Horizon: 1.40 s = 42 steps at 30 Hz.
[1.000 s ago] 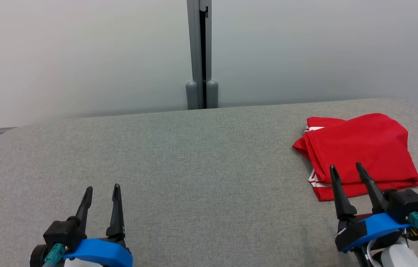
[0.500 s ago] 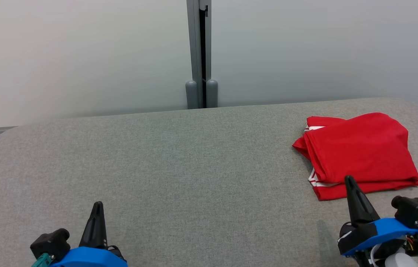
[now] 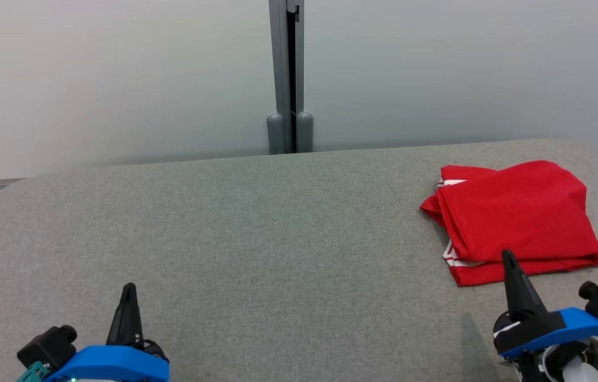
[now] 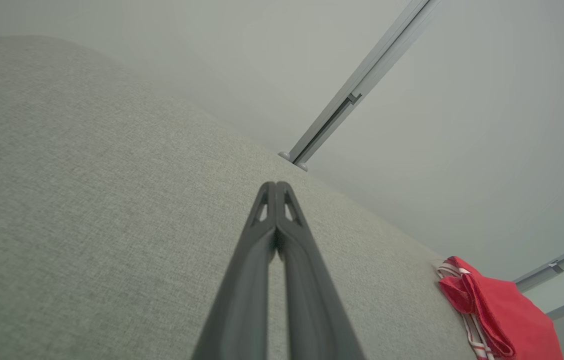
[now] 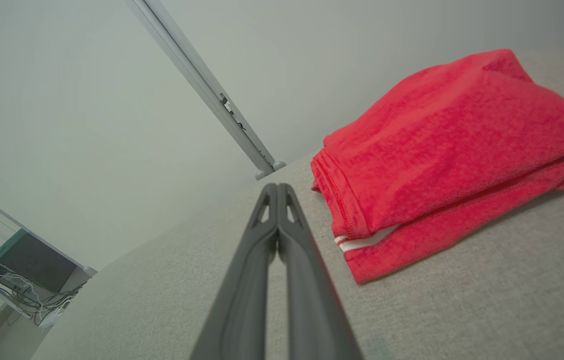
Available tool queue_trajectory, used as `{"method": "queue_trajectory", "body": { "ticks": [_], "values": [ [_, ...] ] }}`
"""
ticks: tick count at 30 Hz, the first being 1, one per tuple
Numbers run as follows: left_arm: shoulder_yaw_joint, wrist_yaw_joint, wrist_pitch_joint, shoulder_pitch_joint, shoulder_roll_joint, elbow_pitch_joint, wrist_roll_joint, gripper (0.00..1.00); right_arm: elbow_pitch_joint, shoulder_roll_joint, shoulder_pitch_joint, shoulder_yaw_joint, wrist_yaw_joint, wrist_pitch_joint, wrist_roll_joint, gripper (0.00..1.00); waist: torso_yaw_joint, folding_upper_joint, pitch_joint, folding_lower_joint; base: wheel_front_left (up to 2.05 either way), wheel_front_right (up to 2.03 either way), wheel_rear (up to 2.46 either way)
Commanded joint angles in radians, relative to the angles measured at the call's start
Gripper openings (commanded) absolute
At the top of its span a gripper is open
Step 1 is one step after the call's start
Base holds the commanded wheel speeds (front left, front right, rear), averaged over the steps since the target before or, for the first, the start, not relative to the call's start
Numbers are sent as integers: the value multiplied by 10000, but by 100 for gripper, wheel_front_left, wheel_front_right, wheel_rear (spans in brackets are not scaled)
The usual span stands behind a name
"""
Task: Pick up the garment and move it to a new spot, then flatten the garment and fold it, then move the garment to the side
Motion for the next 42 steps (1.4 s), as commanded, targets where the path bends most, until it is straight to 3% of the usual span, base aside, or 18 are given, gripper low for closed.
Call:
{"method": "queue_trajectory", "body": {
  "ticks": [1, 42],
  "values": [
    [83, -7, 88, -327, 20, -207, -411, 0, -233, -9, -57, -93, 0, 97, 418, 0, 6, 0, 5, 0, 0, 0, 0],
    [616, -18, 1385, -570, 1, -725, -5200, 0, -756, 285, 133, -703, 0, 1392, 5147, 0, 109, 0, 128, 0, 0, 0, 0]
  ]
}}
